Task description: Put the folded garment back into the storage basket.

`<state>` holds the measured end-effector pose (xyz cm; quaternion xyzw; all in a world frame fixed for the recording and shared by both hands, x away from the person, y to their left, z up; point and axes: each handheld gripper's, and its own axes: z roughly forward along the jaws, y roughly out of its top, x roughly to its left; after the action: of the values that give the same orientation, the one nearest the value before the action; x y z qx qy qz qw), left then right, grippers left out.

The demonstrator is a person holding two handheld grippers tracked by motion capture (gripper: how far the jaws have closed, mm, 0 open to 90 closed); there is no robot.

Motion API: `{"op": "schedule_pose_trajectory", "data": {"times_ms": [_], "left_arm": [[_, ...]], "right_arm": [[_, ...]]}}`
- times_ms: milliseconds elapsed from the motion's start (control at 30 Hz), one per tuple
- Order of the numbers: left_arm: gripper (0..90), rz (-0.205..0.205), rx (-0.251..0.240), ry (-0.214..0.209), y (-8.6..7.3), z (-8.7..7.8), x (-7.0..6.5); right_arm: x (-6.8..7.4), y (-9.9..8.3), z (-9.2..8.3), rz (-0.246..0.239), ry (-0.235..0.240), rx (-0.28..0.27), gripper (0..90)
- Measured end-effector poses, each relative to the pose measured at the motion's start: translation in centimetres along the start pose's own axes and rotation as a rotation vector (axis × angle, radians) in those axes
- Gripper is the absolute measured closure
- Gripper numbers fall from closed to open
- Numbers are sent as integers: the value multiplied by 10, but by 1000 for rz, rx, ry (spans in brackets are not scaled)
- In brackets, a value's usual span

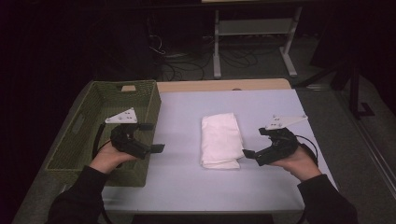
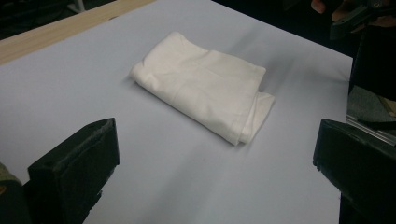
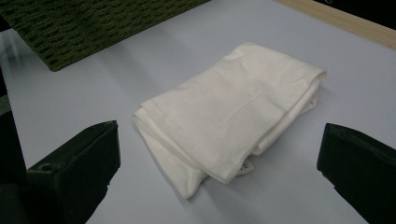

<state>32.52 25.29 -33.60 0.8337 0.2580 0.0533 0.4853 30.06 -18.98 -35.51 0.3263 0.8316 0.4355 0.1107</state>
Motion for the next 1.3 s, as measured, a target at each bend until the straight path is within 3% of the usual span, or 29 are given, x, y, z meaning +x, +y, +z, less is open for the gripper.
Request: {"op": "schedule_pose_trajectory", "data": {"times_ms": [1300], "left_arm": [[0,15,-9,-43,23,43,-27]], "right_arm": [[-8,-11,-4,9,1,9,0]]}}
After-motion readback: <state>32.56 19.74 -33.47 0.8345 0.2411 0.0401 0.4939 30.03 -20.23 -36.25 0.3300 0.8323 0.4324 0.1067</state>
